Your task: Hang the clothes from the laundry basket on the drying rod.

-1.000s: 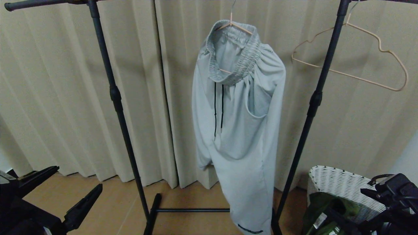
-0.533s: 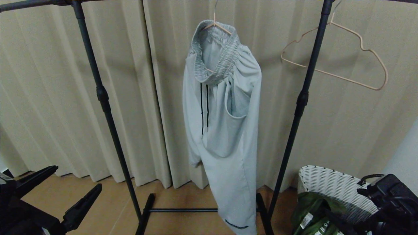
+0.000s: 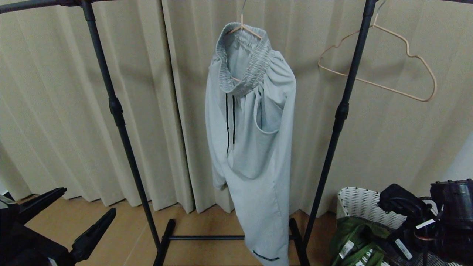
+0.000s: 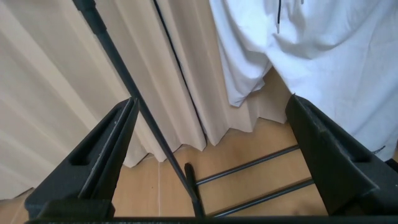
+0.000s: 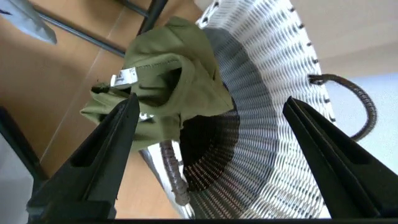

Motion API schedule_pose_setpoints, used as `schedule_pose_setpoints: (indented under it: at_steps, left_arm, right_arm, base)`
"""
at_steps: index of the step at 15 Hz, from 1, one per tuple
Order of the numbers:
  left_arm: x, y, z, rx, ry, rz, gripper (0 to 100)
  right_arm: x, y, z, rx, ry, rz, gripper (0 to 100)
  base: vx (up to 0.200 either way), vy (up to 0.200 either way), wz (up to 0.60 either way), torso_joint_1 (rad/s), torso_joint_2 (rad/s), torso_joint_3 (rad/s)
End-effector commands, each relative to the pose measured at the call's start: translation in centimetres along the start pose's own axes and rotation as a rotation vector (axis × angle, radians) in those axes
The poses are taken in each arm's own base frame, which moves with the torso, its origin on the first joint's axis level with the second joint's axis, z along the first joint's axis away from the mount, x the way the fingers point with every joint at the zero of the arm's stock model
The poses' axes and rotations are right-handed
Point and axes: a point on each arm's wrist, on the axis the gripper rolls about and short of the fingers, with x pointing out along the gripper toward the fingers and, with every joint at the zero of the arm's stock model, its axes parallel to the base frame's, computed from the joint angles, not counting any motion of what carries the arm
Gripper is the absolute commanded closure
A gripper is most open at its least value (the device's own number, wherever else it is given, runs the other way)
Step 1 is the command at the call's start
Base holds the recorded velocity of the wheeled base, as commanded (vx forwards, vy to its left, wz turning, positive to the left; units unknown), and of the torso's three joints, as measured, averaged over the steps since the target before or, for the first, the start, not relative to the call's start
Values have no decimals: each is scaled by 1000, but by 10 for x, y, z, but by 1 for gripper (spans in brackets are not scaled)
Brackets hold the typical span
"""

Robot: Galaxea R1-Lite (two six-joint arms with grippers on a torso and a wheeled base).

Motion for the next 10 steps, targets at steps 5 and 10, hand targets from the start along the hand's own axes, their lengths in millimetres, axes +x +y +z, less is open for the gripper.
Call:
schedule_pose_setpoints:
  at_steps: [5, 10]
  left_arm:
    - [1, 0, 0, 0, 4, -4, 0]
    - [1, 0, 0, 0, 4, -4, 0]
  right_arm:
    - [44, -3, 18, -18, 144, -1, 0]
    - [64, -3, 16, -21, 205, -10, 0]
  base:
    - [0, 0, 0, 0, 0, 0]
    - [0, 0, 0, 0, 0, 0]
